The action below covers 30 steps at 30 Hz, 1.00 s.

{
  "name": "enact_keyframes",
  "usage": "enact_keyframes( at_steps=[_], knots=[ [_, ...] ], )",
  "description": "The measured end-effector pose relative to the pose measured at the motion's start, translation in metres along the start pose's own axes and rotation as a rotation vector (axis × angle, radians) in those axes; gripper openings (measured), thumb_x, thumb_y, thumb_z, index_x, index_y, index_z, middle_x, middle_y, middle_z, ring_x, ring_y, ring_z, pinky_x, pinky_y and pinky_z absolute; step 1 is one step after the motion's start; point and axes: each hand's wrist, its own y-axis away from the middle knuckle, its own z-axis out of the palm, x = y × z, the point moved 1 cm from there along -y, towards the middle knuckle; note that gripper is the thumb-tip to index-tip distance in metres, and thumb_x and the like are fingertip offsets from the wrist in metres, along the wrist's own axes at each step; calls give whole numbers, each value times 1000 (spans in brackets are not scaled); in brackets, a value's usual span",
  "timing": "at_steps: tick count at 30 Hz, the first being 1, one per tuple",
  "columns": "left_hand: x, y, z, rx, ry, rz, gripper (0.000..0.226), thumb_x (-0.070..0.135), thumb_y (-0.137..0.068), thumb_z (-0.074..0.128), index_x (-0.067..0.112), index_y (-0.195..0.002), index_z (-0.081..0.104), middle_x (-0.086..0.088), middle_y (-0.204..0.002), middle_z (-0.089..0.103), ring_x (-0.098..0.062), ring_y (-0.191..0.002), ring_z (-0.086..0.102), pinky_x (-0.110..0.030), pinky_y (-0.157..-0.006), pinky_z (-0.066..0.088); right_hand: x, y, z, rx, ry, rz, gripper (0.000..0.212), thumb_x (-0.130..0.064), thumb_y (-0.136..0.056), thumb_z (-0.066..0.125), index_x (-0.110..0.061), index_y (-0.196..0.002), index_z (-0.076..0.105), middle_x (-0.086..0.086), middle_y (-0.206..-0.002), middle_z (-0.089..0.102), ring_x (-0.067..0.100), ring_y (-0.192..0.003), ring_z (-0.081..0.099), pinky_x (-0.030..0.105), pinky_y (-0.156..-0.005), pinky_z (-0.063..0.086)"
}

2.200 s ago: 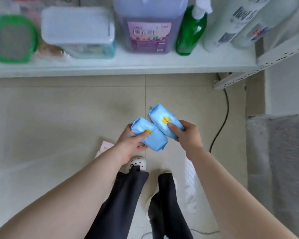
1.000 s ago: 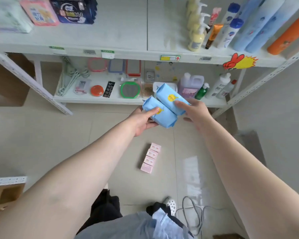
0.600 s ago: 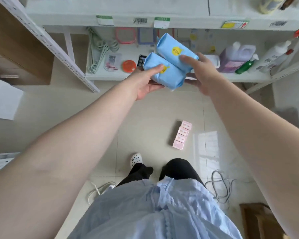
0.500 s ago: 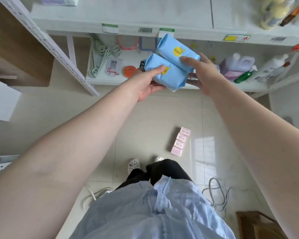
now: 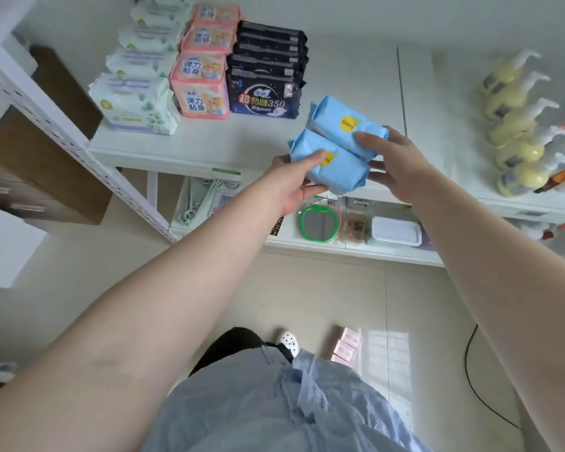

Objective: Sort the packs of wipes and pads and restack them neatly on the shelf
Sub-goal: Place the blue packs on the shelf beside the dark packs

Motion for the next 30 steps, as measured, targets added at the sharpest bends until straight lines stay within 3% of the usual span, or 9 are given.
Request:
enact_keyframes(
  at_steps=[4,7,15,17,20,23,26,28,30],
  knots=[
    [23,-36,14,35,35,-32,39,15,-87,69,4,-118,49,-17,-119,62,-30,-96,65,-47,-84,56,-22,-40,-2,4,15,14,27,-29,-87,69,-25,-113,62,-8,-100,70,13,-87,69,27,-74,55],
    [34,-65,20,81,-44,-63,43,22,-86,70,6,-121,50,-15,-119,63,-26,-88,67,-35,-67,60,-31,-68,-4,32,26,58,26,-31,-88,69,-27,-113,62,-8,-102,69,16,-91,68,30,-76,55],
    [51,-123,23,23,-174,-189,29,15,-90,65,3,-115,56,-12,-94,64,-19,-72,63,-29,-70,55,-21,-120,-6,140,133,258,47,-36,-88,68,-24,-129,47,2,-117,59,30,-99,65,40,-67,59],
    [55,-126,19,-40,-282,-207,34,13,-89,65,1,-118,54,-14,-100,64,-22,-79,64,-28,-71,56,-16,-127,-5,161,133,282,46,-34,-91,65,-21,-130,45,4,-121,59,31,-101,65,44,-70,59],
    [72,-123,11,-134,-721,-156,45,19,-86,71,5,-121,48,-16,-99,64,-28,-80,66,-30,-61,60,-13,-130,-9,151,107,273,44,-36,-92,63,-20,-129,46,5,-124,59,26,-96,65,41,-66,59],
    [103,-109,10,-119,-1400,104,61,39,-78,74,12,-113,33,-9,-89,68,-28,-75,70,-34,-59,56,-17,-131,-17,145,129,279,53,-43,-89,65,-25,-134,43,4,-127,52,30,-108,58,44,-67,61],
    [128,-104,26,-76,-1924,745,76,49,-68,78,16,-124,37,-4,-113,61,-28,-103,62,-34,-72,44,-16,-128,-25,123,129,301,80,-49,-82,70,-33,-147,26,3,-130,40,29,-117,46,47,-71,61],
    [134,-117,40,-284,-2086,998,105,49,-60,82,21,-143,25,-7,-139,41,-29,-129,42,-37,-99,38,-11,-123,-29,62,107,267,98,-43,-76,78,-41,-150,14,1,-139,37,24,-120,48,46,-74,60],
    [134,-141,52,-466,-2349,970,135,54,-55,84,22,-153,-4,-15,-158,4,-34,-147,5,-44,-118,11,-4,-118,-24,-18,194,242,116,-30,-71,85,-47,-150,2,-7,-144,30,20,-122,48,45,-83,58]
  ],
)
